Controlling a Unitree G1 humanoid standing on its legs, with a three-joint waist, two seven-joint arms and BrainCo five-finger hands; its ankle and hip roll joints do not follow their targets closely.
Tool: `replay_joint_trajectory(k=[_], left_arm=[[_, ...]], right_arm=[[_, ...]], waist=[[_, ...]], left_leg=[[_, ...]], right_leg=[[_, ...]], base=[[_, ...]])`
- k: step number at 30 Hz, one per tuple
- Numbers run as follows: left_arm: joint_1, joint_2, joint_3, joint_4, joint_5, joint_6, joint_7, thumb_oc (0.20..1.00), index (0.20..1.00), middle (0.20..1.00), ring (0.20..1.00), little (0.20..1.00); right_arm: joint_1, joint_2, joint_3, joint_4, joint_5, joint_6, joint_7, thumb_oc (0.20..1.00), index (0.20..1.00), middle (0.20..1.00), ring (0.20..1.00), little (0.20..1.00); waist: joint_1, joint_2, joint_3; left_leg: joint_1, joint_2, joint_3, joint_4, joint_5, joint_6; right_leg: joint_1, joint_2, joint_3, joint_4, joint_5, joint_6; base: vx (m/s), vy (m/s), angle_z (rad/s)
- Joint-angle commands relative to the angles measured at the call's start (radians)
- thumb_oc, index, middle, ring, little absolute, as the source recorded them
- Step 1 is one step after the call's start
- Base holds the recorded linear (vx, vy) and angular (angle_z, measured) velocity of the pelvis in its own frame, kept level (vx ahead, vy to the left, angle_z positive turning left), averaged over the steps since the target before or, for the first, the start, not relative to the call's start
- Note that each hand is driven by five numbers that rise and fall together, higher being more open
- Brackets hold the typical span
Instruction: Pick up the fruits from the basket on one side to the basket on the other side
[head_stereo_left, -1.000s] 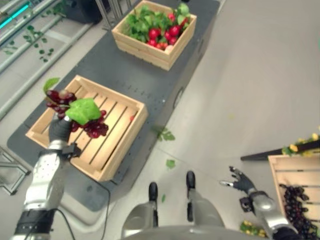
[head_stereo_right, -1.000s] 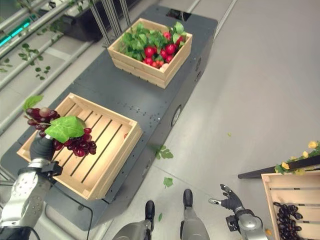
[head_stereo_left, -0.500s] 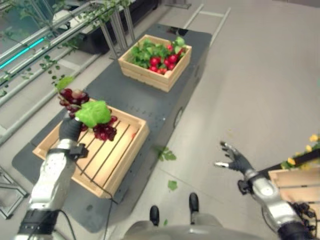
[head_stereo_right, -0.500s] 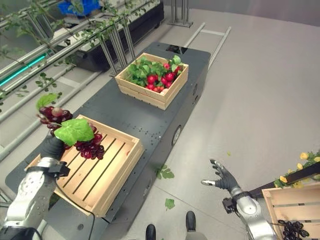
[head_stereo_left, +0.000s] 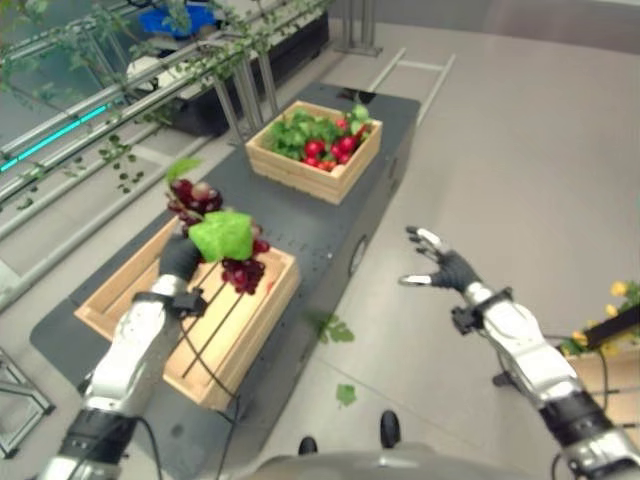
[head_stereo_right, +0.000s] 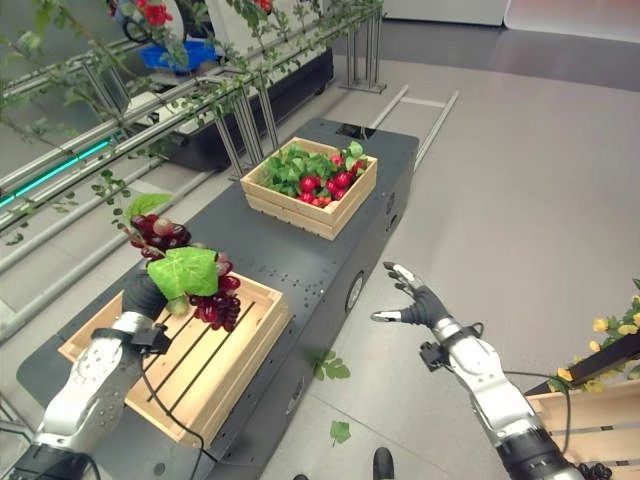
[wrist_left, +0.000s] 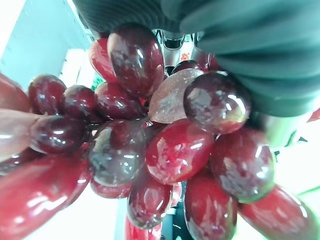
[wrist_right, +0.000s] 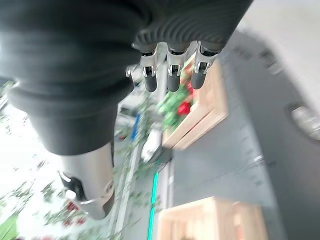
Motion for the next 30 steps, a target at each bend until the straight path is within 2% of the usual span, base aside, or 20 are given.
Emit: replay_joint_trajectory(k=[1, 6, 9, 11, 24, 30], left_arm=[[-0.137, -0.003, -0.036, -0.026, 0.022, -0.055, 0.012, 0.200, 0.200, 0.200, 0.200, 0.200], [-0.173, -0.019, -0.076, -0.020, 0.026, -0.051, 0.013, 0.200, 0.200, 0.200, 0.200, 0.200], [-0.268, -0.047, -0.158, 0.013, 0.033, -0.052, 0.031, 0.200, 0.200, 0.200, 0.200, 0.200], [-0.271, -0.047, -0.158, 0.014, 0.033, -0.053, 0.031, 0.200, 0.200, 0.200, 0.200, 0.200], [-0.492, -0.160, -0.336, 0.081, 0.010, -0.061, 0.092, 0.200, 0.200, 0.200, 0.200, 0.200], [-0.521, -0.195, -0.372, 0.083, -0.001, -0.059, 0.097, 0.200, 0.200, 0.200, 0.200, 0.200]], right_arm=[[-0.119, 0.010, 0.066, 0.003, 0.043, -0.024, -0.017, 1.000, 1.000, 1.000, 1.000, 1.000], [-0.179, 0.028, 0.115, 0.032, 0.053, -0.014, -0.017, 1.000, 1.000, 1.000, 1.000, 1.000], [-0.271, 0.090, 0.207, 0.127, 0.085, 0.002, -0.027, 1.000, 1.000, 1.000, 1.000, 1.000], [-0.274, 0.091, 0.207, 0.130, 0.085, 0.001, -0.027, 1.000, 1.000, 1.000, 1.000, 1.000], [-0.453, 0.269, 0.376, 0.374, 0.148, 0.034, -0.066, 1.000, 1.000, 1.000, 1.000, 1.000], [-0.454, 0.276, 0.391, 0.358, 0.196, 0.038, -0.064, 1.000, 1.000, 1.000, 1.000, 1.000]], waist=[[-0.013, -0.016, -0.083], [-0.012, -0.019, -0.090], [-0.010, -0.021, -0.101], [-0.011, -0.021, -0.099], [-0.005, -0.027, -0.113], [-0.006, -0.032, -0.114]], left_leg=[[-0.047, -0.042, -0.046, 0.002, -0.016, 0.012], [-0.049, -0.042, -0.047, 0.002, -0.008, 0.012], [-0.036, -0.038, -0.049, 0.002, -0.020, 0.010], [-0.042, -0.039, -0.049, 0.002, -0.010, 0.011], [-0.025, -0.034, -0.058, 0.000, -0.020, 0.004], [-0.024, -0.034, -0.063, 0.000, -0.020, 0.004]], right_leg=[[0.084, 0.023, -0.023, 0.042, -0.177, 0.034], [0.085, 0.024, -0.025, 0.042, -0.170, 0.033], [0.104, 0.023, -0.030, 0.035, -0.181, 0.032], [0.097, 0.022, -0.030, 0.037, -0.173, 0.032], [0.124, 0.024, -0.041, 0.028, -0.181, 0.031], [0.124, 0.024, -0.044, 0.029, -0.181, 0.030]], base=[[-0.02, -0.011, 0.04], [0.01, -0.012, 0.05], [0.02, -0.006, 0.02], [0.00, 0.000, 0.00], [0.01, -0.002, 0.00], [0.00, 0.000, 0.00]])
